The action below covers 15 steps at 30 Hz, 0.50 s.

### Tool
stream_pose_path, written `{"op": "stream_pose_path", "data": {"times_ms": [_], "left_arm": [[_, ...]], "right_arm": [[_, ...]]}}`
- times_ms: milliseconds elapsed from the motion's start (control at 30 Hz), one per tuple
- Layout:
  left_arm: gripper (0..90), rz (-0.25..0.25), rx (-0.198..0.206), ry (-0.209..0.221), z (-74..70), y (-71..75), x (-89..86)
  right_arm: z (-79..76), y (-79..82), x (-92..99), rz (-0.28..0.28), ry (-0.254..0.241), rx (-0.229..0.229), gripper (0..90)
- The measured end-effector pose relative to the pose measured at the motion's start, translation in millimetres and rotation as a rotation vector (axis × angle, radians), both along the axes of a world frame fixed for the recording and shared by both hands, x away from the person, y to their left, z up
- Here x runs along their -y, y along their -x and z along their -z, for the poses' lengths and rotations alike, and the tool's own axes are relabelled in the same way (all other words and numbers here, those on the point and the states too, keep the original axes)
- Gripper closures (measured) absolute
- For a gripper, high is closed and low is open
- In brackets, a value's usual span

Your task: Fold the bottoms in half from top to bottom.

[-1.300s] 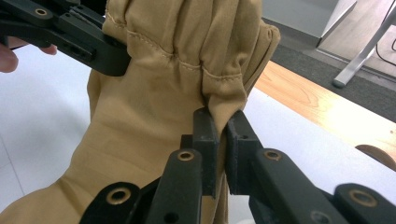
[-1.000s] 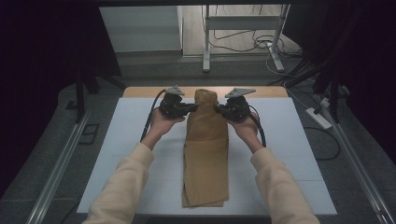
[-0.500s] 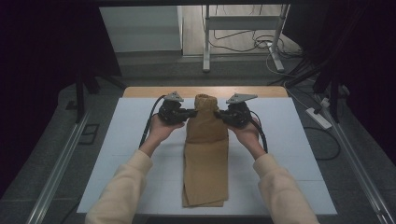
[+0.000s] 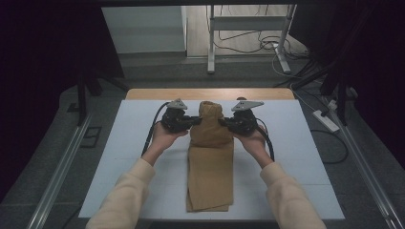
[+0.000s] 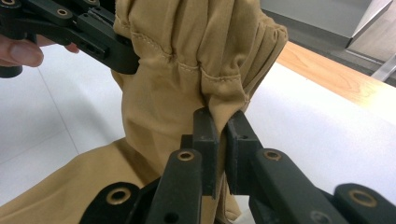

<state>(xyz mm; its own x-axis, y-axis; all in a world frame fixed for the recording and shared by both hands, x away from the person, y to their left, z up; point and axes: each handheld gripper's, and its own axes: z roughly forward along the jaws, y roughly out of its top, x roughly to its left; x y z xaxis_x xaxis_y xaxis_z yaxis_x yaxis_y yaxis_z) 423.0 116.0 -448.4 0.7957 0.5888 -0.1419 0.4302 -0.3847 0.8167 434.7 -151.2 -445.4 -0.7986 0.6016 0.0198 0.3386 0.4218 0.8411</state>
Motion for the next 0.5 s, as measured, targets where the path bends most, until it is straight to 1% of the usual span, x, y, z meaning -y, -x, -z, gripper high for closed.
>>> {"op": "stream_pose_path", "data": {"times_ms": [500], "left_arm": [[84.6,0.027,-0.013,0.011,11.3,18.1,-2.0]], "right_arm": [[8.5,17.7,1.5,-0.030,0.014,-0.013,84.0]]}}
